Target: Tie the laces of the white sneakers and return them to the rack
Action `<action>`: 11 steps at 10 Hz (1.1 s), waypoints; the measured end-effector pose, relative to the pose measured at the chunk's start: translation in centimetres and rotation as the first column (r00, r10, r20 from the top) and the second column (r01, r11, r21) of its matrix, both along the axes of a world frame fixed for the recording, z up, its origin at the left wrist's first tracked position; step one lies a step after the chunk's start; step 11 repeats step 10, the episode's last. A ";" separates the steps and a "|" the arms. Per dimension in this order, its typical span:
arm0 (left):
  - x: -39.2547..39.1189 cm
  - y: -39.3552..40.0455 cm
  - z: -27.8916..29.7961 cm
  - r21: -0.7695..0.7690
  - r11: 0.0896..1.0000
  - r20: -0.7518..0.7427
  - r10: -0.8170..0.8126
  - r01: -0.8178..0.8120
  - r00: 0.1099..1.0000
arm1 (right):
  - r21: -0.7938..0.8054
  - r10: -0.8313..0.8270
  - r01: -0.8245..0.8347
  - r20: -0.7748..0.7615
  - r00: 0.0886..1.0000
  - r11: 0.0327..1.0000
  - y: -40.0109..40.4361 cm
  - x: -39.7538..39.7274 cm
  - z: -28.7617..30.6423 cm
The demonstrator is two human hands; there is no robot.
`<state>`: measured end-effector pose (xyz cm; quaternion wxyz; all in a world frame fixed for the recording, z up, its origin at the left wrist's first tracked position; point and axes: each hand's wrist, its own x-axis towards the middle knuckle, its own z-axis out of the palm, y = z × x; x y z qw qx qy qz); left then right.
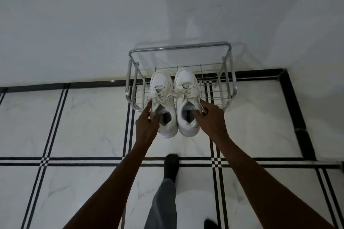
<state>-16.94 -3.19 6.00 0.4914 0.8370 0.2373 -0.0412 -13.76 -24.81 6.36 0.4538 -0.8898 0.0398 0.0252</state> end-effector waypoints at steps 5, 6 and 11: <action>15.1 5.1 -10.3 -0.054 0.998 -0.007 0.011 -0.011 1.000 | 0.029 -0.067 0.068 -0.056 0.996 0.997 5.6 14.2 -10.7; 15.6 5.2 -10.7 -0.052 0.999 -0.003 0.003 -0.003 1.000 | 0.031 -0.054 0.057 -0.085 0.995 0.998 5.6 14.9 -10.2; 15.7 7.0 -9.6 0.056 0.985 -0.110 -0.158 0.165 0.981 | -0.020 0.052 -0.060 -0.272 0.961 0.998 5.4 14.8 -7.6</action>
